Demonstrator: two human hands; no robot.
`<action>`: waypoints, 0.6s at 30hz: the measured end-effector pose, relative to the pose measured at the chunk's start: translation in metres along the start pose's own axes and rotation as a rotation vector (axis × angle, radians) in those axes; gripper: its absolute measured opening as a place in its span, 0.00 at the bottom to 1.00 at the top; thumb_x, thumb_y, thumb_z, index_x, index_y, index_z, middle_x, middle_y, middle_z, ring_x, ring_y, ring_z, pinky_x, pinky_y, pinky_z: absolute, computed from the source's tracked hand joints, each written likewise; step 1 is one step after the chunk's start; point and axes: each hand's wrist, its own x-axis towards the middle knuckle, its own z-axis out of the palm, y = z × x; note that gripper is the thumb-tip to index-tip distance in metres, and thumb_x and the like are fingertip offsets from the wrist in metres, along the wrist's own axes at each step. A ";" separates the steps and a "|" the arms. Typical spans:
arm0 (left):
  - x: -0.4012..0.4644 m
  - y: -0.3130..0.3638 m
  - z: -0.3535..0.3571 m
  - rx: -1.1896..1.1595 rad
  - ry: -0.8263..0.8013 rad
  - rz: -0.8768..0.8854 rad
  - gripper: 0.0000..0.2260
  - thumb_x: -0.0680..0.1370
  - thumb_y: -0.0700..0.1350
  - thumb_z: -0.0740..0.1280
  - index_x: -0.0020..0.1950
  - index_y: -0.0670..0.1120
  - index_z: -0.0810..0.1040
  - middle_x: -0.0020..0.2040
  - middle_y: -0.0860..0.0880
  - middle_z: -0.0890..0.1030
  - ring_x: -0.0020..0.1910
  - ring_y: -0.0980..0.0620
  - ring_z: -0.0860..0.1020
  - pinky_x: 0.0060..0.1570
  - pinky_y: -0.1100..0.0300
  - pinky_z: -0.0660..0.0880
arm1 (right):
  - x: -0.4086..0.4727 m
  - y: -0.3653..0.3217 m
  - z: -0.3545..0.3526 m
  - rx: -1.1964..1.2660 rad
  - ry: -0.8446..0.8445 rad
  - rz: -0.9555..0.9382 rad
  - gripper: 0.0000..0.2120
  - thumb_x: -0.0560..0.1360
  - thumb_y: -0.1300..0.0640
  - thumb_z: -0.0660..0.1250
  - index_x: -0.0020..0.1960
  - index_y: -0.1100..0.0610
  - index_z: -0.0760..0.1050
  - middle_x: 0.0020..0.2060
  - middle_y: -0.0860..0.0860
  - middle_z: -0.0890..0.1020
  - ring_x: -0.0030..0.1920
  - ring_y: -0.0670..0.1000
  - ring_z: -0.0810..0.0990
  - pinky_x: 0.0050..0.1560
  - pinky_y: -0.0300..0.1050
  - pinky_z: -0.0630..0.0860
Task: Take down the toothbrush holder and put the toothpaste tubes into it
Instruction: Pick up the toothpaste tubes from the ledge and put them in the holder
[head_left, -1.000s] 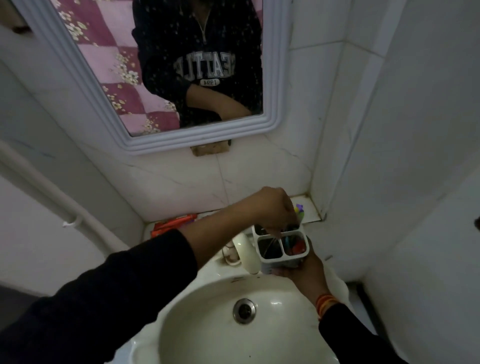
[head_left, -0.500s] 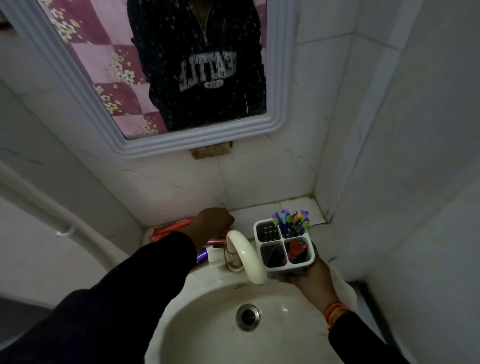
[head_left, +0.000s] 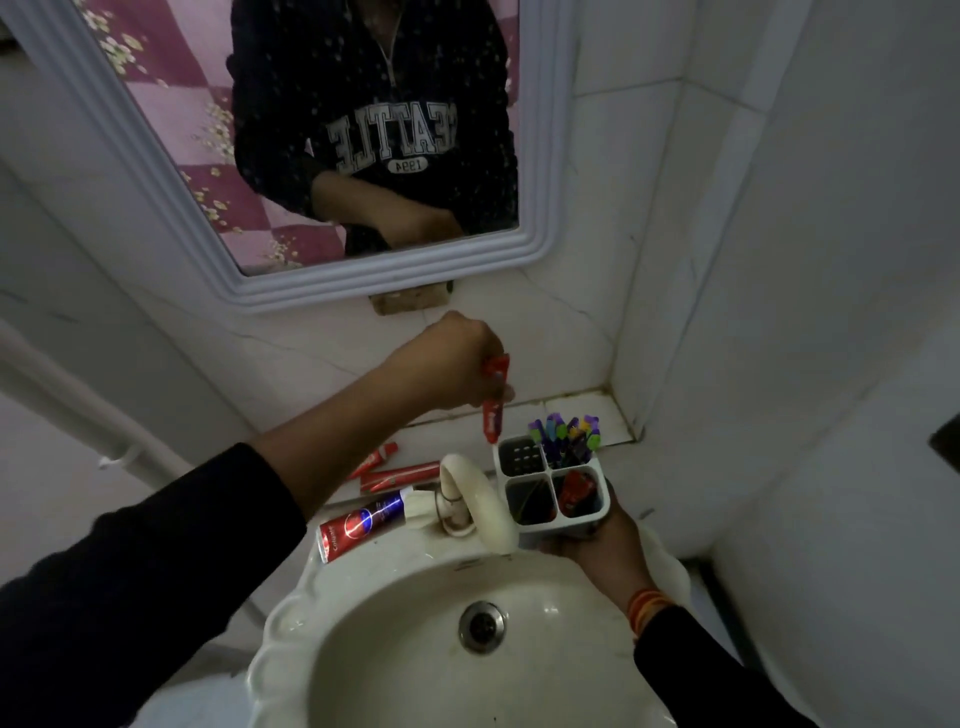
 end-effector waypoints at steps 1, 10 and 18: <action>-0.005 0.012 -0.007 -0.001 0.028 0.016 0.12 0.74 0.54 0.75 0.44 0.45 0.85 0.36 0.49 0.85 0.35 0.54 0.84 0.45 0.55 0.83 | -0.002 -0.002 0.001 0.005 0.002 0.008 0.37 0.59 0.76 0.79 0.63 0.55 0.73 0.53 0.49 0.82 0.52 0.44 0.81 0.35 0.31 0.79; -0.010 0.075 0.046 -0.061 -0.088 0.036 0.12 0.78 0.50 0.70 0.46 0.42 0.86 0.39 0.43 0.85 0.38 0.45 0.84 0.46 0.49 0.83 | -0.002 -0.003 -0.001 -0.013 -0.003 0.009 0.37 0.59 0.75 0.80 0.63 0.55 0.73 0.51 0.47 0.81 0.49 0.41 0.79 0.34 0.26 0.76; -0.009 0.002 0.038 -0.309 -0.040 -0.135 0.09 0.79 0.45 0.71 0.54 0.41 0.86 0.46 0.46 0.88 0.37 0.54 0.86 0.36 0.69 0.80 | 0.005 0.006 -0.002 0.036 -0.014 -0.003 0.36 0.59 0.75 0.80 0.60 0.51 0.74 0.51 0.48 0.82 0.51 0.45 0.80 0.35 0.30 0.79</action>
